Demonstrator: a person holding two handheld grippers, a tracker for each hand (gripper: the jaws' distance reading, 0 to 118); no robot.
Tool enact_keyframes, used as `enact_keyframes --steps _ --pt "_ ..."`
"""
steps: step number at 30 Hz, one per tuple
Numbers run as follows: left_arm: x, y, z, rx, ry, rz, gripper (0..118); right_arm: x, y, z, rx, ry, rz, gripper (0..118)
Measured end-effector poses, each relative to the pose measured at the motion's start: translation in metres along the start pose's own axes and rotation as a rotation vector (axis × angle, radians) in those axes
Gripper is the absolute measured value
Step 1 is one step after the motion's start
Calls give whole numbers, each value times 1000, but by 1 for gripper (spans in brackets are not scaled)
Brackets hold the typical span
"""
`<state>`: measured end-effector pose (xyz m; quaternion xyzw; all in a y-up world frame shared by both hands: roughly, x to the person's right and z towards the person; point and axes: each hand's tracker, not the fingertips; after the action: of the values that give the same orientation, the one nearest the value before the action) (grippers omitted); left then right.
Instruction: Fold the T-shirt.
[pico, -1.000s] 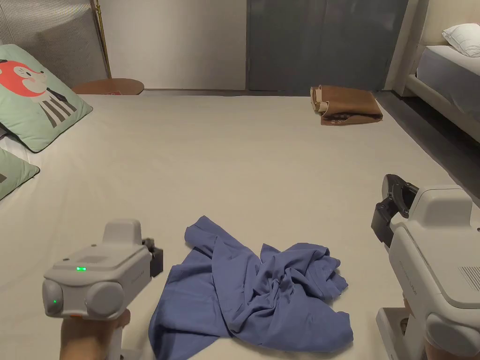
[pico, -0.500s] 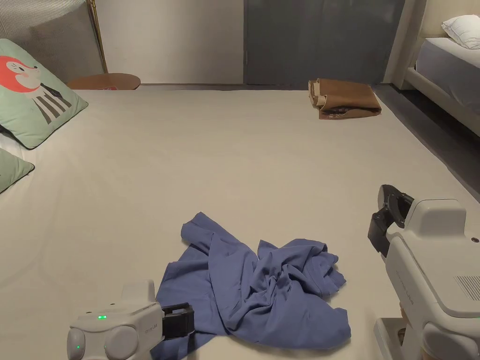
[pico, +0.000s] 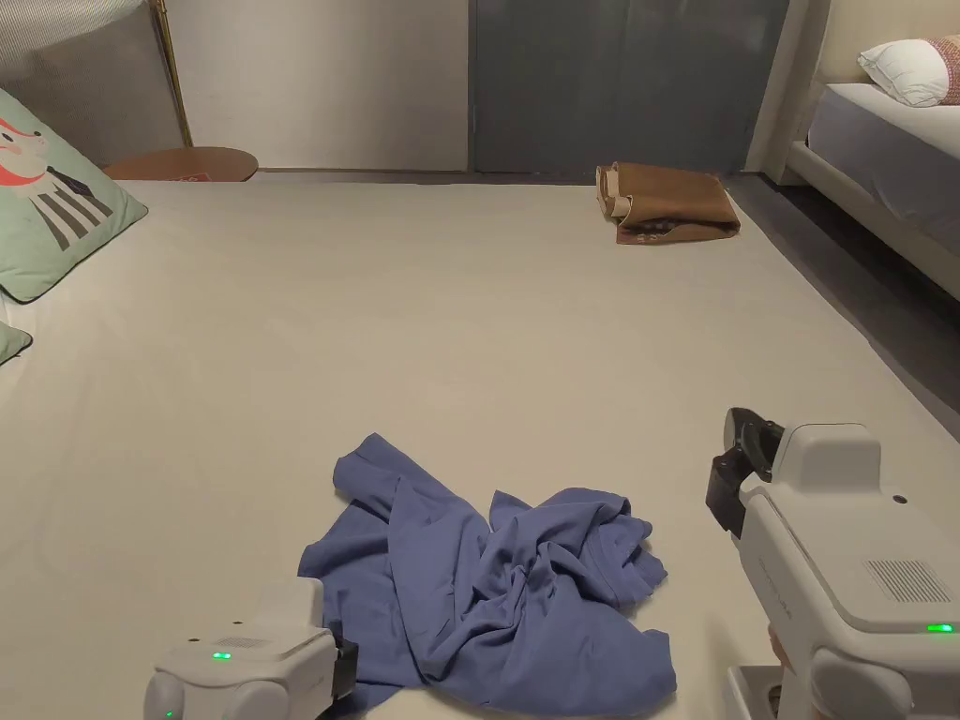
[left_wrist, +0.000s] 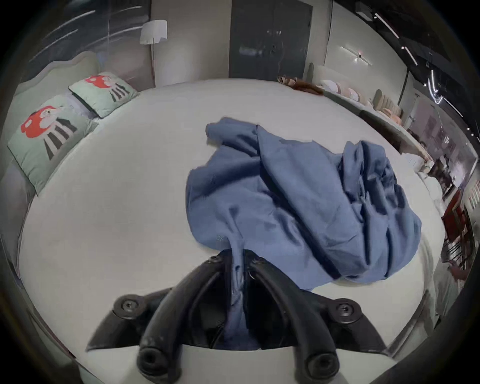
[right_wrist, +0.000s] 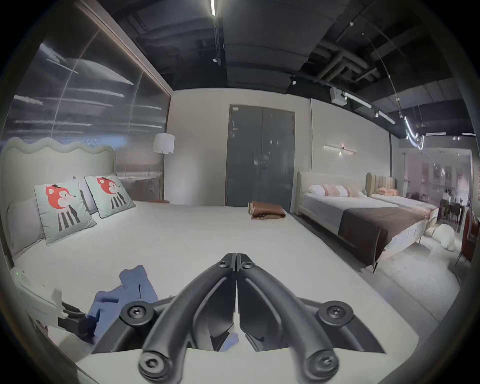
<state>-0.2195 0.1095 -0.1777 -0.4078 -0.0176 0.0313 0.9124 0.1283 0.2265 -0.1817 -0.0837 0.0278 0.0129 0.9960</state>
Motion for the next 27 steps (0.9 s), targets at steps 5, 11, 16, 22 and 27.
enact_keyframes --steps 5,11,16,22,27 --pt "-9 10 13 46 -104 25 3 8 -17 -78 -388 40 1 27" --pt "-14 19 15 77 -163 36 3 2 -50 -168 -652 142 -118 111" --pt "-21 26 13 78 -188 55 3 -16 -65 -201 -728 150 -63 113" --pt "-23 26 9 65 -197 55 3 -26 -89 -218 -791 217 -9 49" --pt "-29 23 7 46 -203 57 3 -28 -82 -203 -738 191 10 7"
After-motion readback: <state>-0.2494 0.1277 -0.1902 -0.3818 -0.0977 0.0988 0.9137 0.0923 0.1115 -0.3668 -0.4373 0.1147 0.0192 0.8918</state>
